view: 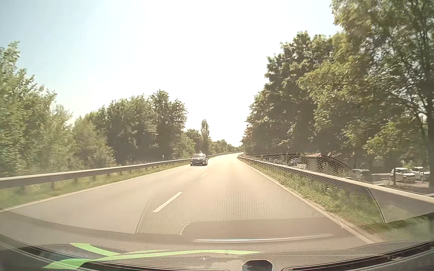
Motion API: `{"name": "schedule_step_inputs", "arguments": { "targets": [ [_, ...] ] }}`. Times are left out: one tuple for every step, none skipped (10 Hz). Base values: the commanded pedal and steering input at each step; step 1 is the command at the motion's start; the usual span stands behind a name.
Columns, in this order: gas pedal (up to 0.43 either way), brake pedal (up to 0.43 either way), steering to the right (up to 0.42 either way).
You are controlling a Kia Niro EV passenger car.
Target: Follow the waypoints while adhering to traffic rules and regulations
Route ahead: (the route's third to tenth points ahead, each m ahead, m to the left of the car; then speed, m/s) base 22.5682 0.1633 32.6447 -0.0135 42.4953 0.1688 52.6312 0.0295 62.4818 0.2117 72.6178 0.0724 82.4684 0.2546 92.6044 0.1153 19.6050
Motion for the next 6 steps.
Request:
{"name": "schedule_step_inputs", "arguments": {
  "targets": [
    [0.26,0.0,-0.005],
    [0.26,0.0,-0.006],
    [0.26,0.0,-0.007],
    [0.26,0.0,-0.007],
    [0.26,0.0,-0.007],
    [0.26,0.0,-0.007]
  ]
}}
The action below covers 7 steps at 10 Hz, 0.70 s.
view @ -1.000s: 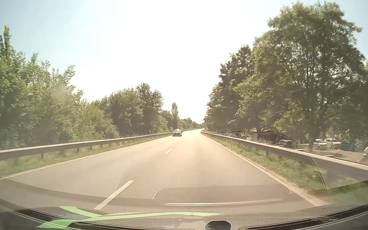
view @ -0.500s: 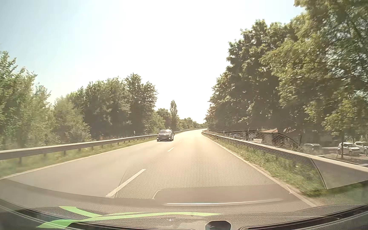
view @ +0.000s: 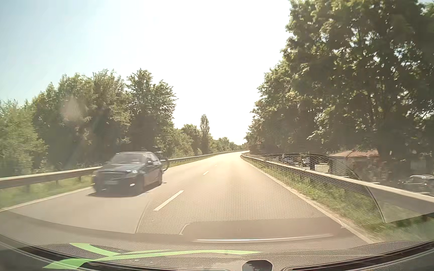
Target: Follow the waypoints while adhering to traffic rules and regulations
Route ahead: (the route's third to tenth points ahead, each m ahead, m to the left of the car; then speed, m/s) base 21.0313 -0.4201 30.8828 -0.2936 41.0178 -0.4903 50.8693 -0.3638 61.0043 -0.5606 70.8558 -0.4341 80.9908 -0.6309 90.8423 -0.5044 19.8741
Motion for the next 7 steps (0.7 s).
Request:
{"name": "schedule_step_inputs", "arguments": {
  "targets": [
    [0.26,0.0,-0.007],
    [0.26,0.0,-0.007],
    [0.26,0.0,-0.007],
    [0.26,0.0,-0.007],
    [0.248,0.0,-0.007],
    [0.248,0.0,-0.007],
    [0.248,0.0,-0.007]
  ]
}}
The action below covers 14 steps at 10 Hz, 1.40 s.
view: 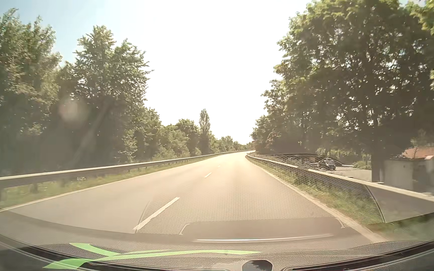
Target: Follow the waypoints while adhering to traffic rules and regulations
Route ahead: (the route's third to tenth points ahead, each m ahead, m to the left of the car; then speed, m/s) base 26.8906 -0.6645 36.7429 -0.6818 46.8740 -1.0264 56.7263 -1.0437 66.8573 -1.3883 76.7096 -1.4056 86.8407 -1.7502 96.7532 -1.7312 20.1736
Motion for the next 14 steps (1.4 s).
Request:
{"name": "schedule_step_inputs", "arguments": {
  "targets": [
    [0.248,0.0,-0.007],
    [0.26,0.0,-0.005],
    [0.248,0.0,-0.002],
    [0.209,0.0,0.0],
    [0.177,0.0,0.0],
    [0.177,0.0,-0.001],
    [0.138,0.0,0.0],
    [0.047,0.0,0.0],
    [0.0,0.0,0.0],
    [0.0,0.0,0.0],
    [0.0,0.0,0.0],
    [0.0,0.0,0.0],
    [0.0,0.0,0.0],
    [0.0,0.0,0.0]
  ]
}}
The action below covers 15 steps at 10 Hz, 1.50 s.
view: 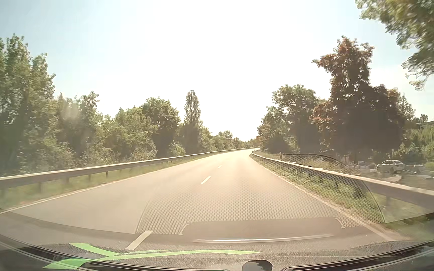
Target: Follow the waypoints while adhering to traffic rules and regulations
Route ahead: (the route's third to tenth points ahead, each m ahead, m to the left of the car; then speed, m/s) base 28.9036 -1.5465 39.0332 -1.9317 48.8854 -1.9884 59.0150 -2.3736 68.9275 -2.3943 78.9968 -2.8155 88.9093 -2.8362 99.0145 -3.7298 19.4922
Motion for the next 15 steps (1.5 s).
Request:
{"name": "schedule_step_inputs", "arguments": {
  "targets": [
    [0.0,0.0,0.0],
    [0.0,0.0,0.0],
    [0.0,0.0,0.0],
    [0.0,0.0,0.0],
    [0.0,0.0,0.0],
    [0.02,0.0,0.0],
    [0.067,0.0,0.0],
    [0.079,0.0,0.001],
    [0.087,0.0,0.003],
    [0.087,0.0,0.003],
    [0.087,0.0,0.003],
    [0.087,0.0,0.004],
    [0.087,0.0,0.003],
    [0.087,0.0,0.003],
    [0.087,0.0,0.001]
  ]
}}
